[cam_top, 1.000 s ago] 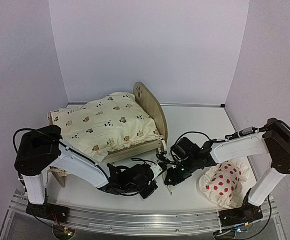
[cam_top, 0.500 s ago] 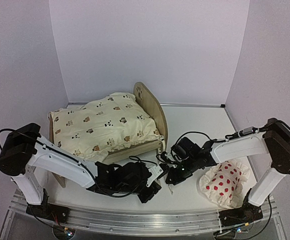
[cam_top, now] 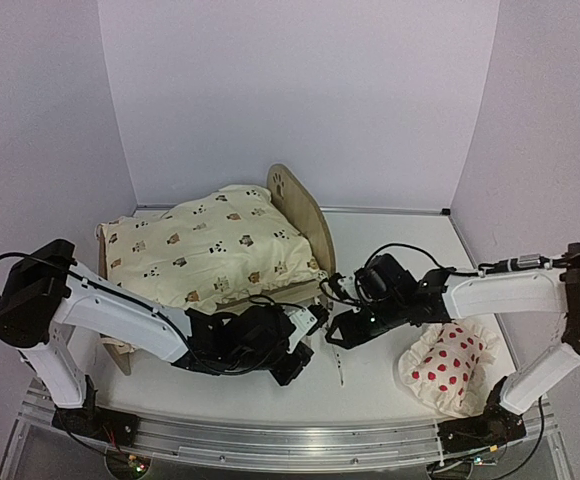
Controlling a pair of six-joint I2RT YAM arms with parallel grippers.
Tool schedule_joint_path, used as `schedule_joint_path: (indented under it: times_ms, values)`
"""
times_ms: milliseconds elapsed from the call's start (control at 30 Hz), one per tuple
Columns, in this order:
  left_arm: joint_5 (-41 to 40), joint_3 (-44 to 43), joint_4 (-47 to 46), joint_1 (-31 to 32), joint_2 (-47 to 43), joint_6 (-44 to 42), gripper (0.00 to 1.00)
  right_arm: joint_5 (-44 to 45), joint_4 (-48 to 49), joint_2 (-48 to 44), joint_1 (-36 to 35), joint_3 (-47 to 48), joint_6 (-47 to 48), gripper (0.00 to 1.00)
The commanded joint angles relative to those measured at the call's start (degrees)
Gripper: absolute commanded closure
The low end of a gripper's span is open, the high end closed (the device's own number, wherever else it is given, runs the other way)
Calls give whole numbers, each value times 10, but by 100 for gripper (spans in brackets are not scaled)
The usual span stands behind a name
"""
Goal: Set up the pet bed
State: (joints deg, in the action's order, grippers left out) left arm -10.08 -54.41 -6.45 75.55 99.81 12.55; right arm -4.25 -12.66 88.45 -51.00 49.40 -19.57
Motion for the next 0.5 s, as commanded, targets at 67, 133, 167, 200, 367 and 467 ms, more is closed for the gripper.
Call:
schedule_joint_path:
  times_ms: [67,133,167,200,367,467]
  values:
    - [25,-5,-49,-16,-27,-18,100,121,170,-59,3,-49,7,49]
    - [31,-7,-53,-19,-25,-19,100,160,194,-47,4,-50,14,48]
    - [32,-8,-55,-20,-25,-20,100,167,202,-40,4,-47,16,48]
    - [34,-10,-57,-21,-24,-21,100,172,210,-29,4,-43,19,48]
    - [36,-10,-60,-23,-25,-23,100,183,230,18,4,-18,22,52]
    - [38,-5,-62,-26,-27,-22,100,189,244,35,4,-11,24,55]
